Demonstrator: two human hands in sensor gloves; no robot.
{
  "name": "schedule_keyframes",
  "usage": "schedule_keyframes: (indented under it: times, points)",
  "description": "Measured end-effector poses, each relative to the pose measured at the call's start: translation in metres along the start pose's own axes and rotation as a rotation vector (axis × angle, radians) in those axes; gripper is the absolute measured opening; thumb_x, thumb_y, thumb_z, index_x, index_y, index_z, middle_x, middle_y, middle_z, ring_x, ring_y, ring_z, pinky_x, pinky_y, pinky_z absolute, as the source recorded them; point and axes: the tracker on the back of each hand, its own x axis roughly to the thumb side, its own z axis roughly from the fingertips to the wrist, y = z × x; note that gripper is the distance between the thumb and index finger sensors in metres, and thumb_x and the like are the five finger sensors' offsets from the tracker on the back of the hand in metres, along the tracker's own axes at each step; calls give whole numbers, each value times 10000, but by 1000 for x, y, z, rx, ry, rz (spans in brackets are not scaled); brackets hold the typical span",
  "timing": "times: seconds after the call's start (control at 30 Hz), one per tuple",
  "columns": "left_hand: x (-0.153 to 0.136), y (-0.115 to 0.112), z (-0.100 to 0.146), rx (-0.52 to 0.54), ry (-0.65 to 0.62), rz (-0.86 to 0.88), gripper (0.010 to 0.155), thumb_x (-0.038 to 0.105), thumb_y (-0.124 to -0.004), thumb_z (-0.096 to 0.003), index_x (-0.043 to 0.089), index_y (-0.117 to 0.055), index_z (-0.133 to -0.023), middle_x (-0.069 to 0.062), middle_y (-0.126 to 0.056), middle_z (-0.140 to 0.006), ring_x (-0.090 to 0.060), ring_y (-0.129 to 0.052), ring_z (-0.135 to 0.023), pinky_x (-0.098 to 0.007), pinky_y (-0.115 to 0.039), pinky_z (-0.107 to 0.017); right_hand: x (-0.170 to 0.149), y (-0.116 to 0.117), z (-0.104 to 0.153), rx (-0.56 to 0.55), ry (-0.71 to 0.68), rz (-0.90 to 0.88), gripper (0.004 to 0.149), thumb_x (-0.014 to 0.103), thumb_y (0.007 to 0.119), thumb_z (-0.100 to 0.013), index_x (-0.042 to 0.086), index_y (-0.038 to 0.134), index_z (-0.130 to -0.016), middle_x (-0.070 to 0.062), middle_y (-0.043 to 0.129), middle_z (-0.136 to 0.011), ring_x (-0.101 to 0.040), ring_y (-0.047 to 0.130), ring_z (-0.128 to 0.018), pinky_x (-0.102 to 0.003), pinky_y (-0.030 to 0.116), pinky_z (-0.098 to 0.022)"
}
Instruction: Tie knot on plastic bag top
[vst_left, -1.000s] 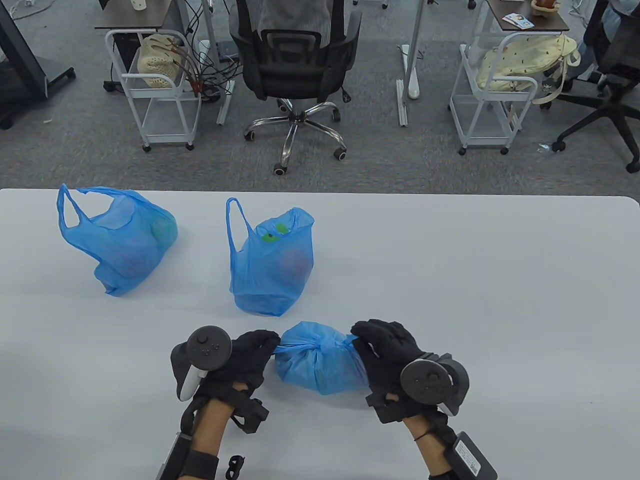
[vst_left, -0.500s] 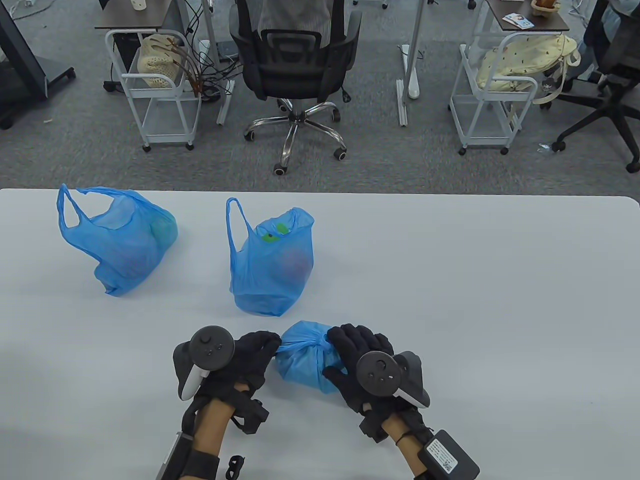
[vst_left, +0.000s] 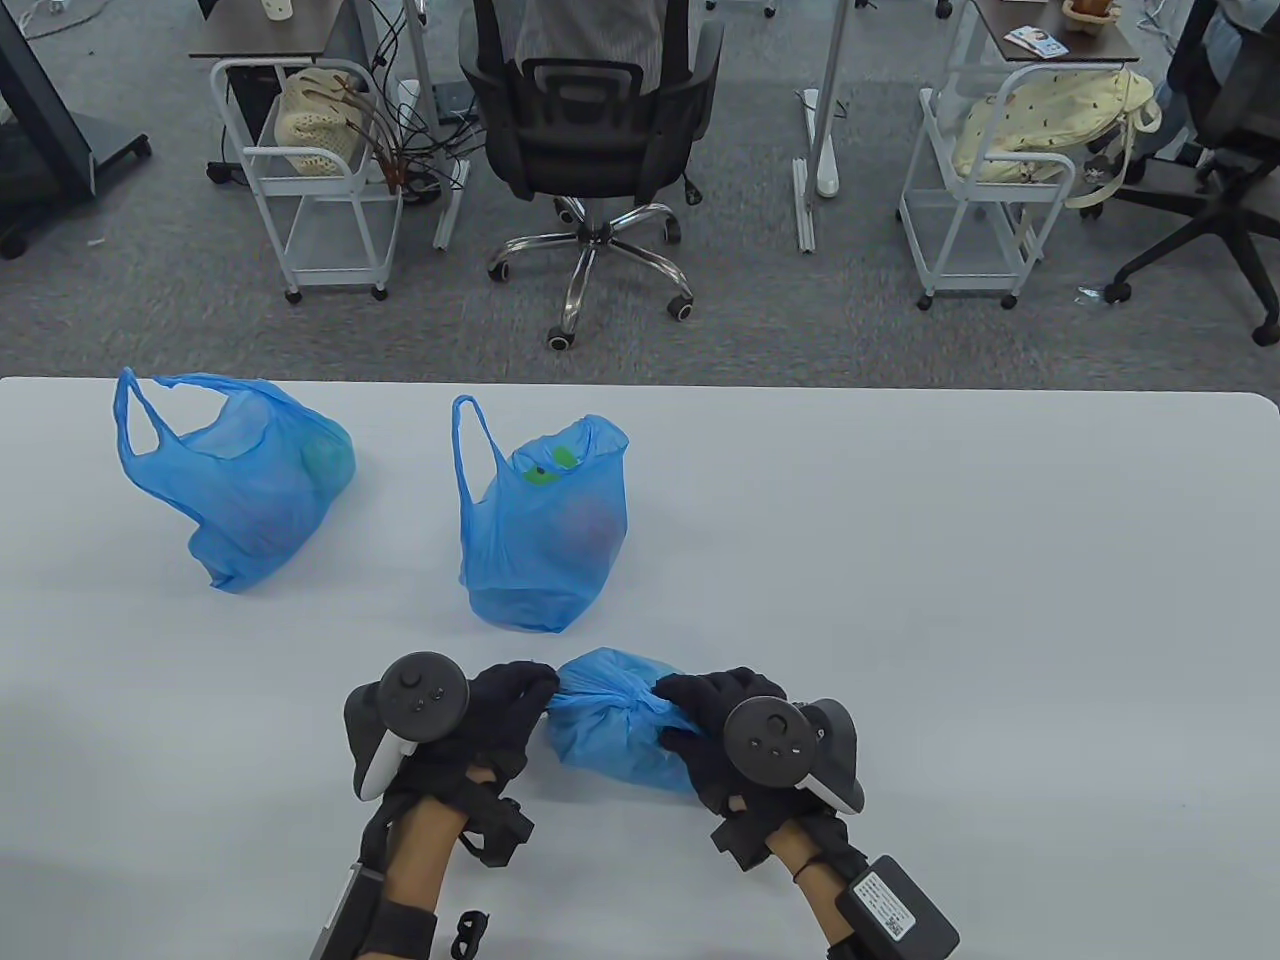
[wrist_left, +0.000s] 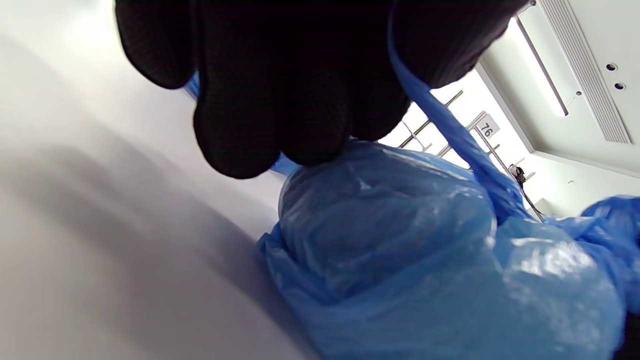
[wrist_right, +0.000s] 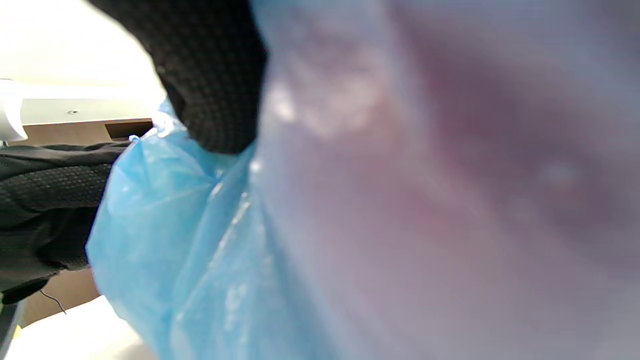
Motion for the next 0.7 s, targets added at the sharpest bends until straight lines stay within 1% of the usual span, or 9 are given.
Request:
schedule_keyframes:
  times: [0.07,0.23,0.4,0.43,0.53,0.6,0.63,0.67,0.7]
  points:
    - [0,0,0,-5,0,8,399,436,-701,-503,272,-891,-814,-27,-1022,-747,-294,-1056,-661,-590,-707,-649,3,0,1,-28,-46,38,469,303,942,-387,162,836,-822,-82,939,-681,-349,944,-641,-674,674,-516]
    - [0,0,0,-5,-2,0,398,435,-702,-502,276,-891,-814,-27,-1024,-747,-294,-1059,-658,-590,-709,-648,9,-1,4,-29,-95,31,392,279,891,-439,114,851,-793,-114,951,-641,-371,942,-604,-677,671,-518]
    - [-1,1,0,-2,0,31,398,438,-701,-504,279,-887,-819,-23,-1022,-753,-289,-1057,-664,-588,-709,-650,11,1,4,7,-131,18,379,273,828,-476,77,815,-800,-126,918,-631,-371,910,-595,-675,662,-521]
    - [-1,1,0,-2,3,61,399,439,-701,-505,279,-888,-820,-27,-1020,-755,-292,-1055,-666,-588,-709,-650,9,0,3,20,-134,-4,379,276,819,-480,74,812,-801,-123,916,-629,-366,909,-596,-674,662,-521]
    - [-4,3,1,0,10,133,410,457,-701,-505,280,-884,-827,-23,-1018,-759,-290,-1054,-669,-587,-707,-652,0,-2,1,61,-87,-115,378,279,807,-493,64,809,-804,-126,912,-629,-369,903,-595,-674,653,-529]
    - [-7,6,1,17,21,187,412,453,-695,-510,281,-876,-838,-27,-1013,-770,-293,-1050,-674,-587,-705,-654,-11,-8,0,44,-45,-225,380,279,804,-493,60,810,-803,-128,913,-626,-369,904,-590,-675,654,-523]
    - [-8,8,2,32,25,206,463,510,-653,-506,282,-873,-843,-27,-1011,-777,-291,-1050,-675,-586,-706,-653,-15,-12,0,29,-28,-272,379,279,805,-490,59,814,-799,-130,916,-619,-369,907,-583,-674,659,-516]
    - [-9,9,2,42,30,219,410,440,-694,-513,283,-869,-849,-25,-1009,-782,-290,-1050,-676,-584,-707,-653,-20,-16,0,18,-13,-315,379,280,805,-489,59,817,-797,-130,918,-616,-364,911,-580,-673,663,-512]
    - [-12,12,3,65,41,240,466,511,-646,-508,285,-867,-850,-23,-1007,-786,-290,-1049,-676,-582,-708,-652,-27,-22,0,-3,16,-388,379,278,806,-489,59,817,-797,-131,917,-616,-369,910,-577,-673,662,-511]
